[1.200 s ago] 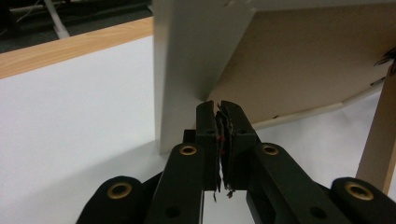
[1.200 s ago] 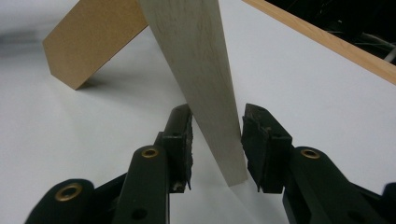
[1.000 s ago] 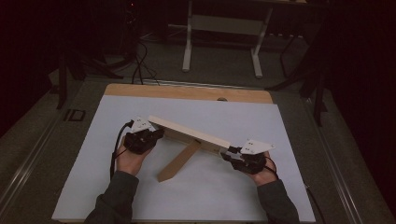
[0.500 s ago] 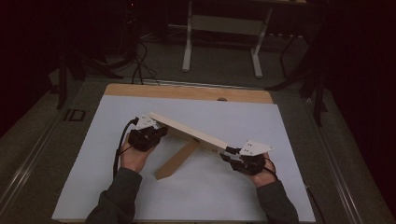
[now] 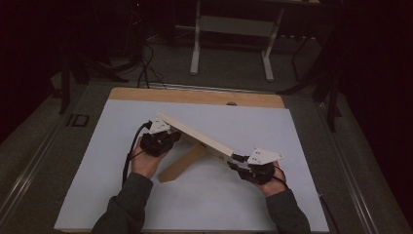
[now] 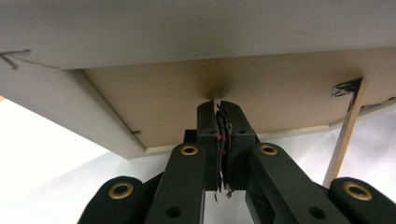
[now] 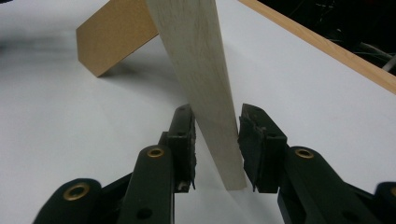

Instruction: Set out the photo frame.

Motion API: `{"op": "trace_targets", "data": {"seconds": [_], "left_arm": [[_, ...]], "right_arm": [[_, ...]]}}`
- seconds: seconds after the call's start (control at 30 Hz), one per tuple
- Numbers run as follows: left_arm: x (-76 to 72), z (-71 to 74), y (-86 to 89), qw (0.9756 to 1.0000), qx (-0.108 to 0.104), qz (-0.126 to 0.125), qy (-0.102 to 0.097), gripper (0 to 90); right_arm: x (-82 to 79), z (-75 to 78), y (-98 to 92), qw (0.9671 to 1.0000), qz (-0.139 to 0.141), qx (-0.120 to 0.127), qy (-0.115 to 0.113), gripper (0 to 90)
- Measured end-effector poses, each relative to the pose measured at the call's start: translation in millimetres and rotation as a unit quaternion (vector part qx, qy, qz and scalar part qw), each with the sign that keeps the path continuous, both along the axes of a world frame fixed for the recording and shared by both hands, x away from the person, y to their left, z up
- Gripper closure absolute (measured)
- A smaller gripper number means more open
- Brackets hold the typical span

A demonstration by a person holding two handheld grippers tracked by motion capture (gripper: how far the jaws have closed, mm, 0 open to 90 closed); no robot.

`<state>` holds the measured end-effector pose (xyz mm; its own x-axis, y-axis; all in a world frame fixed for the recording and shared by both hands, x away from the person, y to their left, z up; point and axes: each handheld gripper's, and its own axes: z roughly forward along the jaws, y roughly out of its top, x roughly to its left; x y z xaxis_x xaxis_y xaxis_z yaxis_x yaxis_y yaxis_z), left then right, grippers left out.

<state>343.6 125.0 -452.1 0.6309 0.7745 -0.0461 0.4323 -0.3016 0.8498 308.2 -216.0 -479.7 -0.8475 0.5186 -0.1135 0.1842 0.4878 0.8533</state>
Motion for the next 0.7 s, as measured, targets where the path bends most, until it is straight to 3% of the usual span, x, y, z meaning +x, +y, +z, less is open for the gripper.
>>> {"op": "trace_targets", "data": {"seconds": [0.5, 0.7], "left_arm": [[3.9, -0.1, -4.6, 1.0, 0.0, -0.001, 0.001, 90.0], [3.5, 2.0, -1.0, 1.0, -0.007, 0.005, -0.002, 90.0]], "right_arm": [[-6.2, 2.3, 11.5, 0.9997, 0.017, -0.016, -0.007, 65.8], [-6.3, 8.7, 1.0, 0.9995, 0.031, 0.001, 0.002, 60.0]]}}
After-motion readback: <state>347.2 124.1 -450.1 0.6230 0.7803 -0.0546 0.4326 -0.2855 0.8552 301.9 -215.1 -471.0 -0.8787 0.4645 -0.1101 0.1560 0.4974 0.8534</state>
